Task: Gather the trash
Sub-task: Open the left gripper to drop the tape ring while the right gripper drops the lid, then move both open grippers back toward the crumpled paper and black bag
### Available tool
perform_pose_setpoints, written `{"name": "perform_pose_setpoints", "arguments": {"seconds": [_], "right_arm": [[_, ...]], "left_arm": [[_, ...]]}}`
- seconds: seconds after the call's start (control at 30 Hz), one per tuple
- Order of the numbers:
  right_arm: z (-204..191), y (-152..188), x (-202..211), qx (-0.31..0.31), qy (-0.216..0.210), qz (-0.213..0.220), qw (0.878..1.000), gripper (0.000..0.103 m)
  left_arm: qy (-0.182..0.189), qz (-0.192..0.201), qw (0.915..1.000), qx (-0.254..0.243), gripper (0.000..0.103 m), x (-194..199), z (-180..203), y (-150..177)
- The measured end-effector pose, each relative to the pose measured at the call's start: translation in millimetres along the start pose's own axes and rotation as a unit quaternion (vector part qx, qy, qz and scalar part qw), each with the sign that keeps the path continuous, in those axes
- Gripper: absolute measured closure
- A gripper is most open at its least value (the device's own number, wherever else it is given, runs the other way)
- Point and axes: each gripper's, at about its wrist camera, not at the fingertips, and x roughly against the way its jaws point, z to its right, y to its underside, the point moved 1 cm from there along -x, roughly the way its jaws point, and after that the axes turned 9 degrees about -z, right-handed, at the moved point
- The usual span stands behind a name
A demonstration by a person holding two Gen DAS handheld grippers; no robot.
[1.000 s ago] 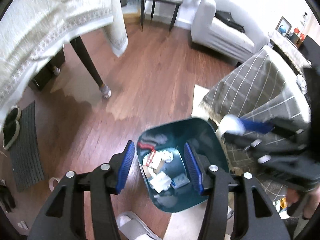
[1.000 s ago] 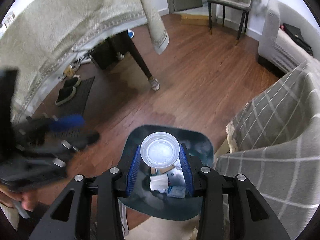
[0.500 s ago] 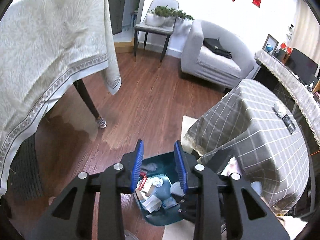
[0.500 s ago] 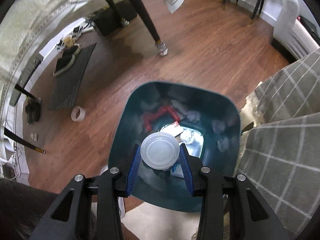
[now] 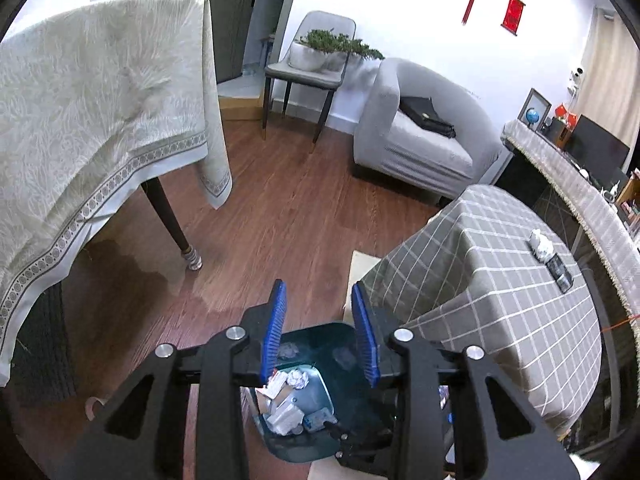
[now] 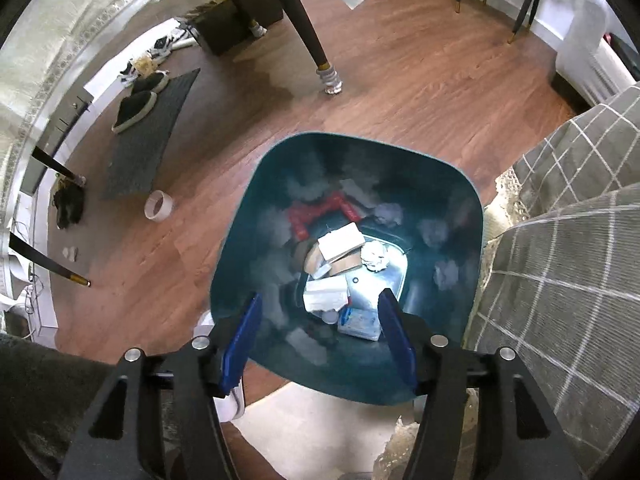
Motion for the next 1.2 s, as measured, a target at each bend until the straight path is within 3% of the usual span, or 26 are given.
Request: {"name": "perform_pose_setpoints", "arguments": {"seconds": [0.07, 0.4, 0.77, 1.03, 1.2], "right_arm": [[0, 2, 13, 0.003, -0.001, 0.015, 1.000, 0.051], [1, 6, 92, 0.009, -0.009, 0.117, 0.993, 0.065], [39, 39, 171, -0.026, 0.021, 0.209, 0.977, 0.065], [93, 72, 196, -0.084, 0.058, 0.230, 0.968, 0.065], [124, 96, 223, -0.123, 0.080, 0.261, 0.954, 0.065]], "left_arm": [[-0.002, 0.005, 1.0000, 0.003, 0.060, 3, 4, -3], [-0.024, 0.032, 0.9989, -0.026, 0.054, 19, 29, -9], [-0.023, 0.026, 0.9984, -0.045, 0.050, -3, 58, -8], [0.013, 0.019, 0.9975, -0.067, 0.048, -20, 107, -9], [0.032, 0.015, 0.9953, -0.090, 0.046, -28, 144, -3]]}}
